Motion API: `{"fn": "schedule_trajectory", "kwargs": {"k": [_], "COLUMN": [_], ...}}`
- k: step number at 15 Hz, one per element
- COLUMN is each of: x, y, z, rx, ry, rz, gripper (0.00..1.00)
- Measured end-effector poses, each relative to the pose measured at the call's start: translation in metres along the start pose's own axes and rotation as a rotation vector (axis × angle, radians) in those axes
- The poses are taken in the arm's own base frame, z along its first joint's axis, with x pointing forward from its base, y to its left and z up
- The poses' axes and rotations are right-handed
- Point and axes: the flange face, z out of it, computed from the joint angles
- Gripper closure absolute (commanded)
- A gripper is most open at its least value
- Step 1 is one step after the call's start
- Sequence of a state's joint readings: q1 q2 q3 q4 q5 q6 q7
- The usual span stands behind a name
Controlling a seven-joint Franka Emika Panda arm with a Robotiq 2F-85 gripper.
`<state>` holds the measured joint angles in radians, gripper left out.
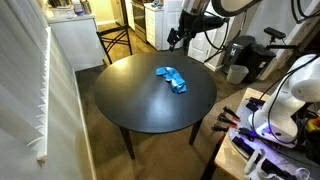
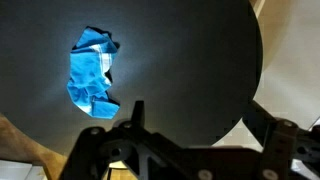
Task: Use the towel to wipe the table
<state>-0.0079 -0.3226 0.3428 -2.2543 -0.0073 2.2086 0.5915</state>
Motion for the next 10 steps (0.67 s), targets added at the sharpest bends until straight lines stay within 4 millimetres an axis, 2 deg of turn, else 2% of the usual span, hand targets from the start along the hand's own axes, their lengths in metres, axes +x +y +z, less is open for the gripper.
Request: {"fn": "schedule_trajectory", "kwargs": {"k": [7,9,10], "x": [0.002,0.018,0.033], "y": [0.002,0.012,0.019], "z": [0.000,0.004,0.008], "rx": [-0.011,-0.057,-0.083], "ry": [0.008,0.039,0.056], "rz": [0.012,0.086,0.134], "gripper": [0.00,0.00,0.00]}}
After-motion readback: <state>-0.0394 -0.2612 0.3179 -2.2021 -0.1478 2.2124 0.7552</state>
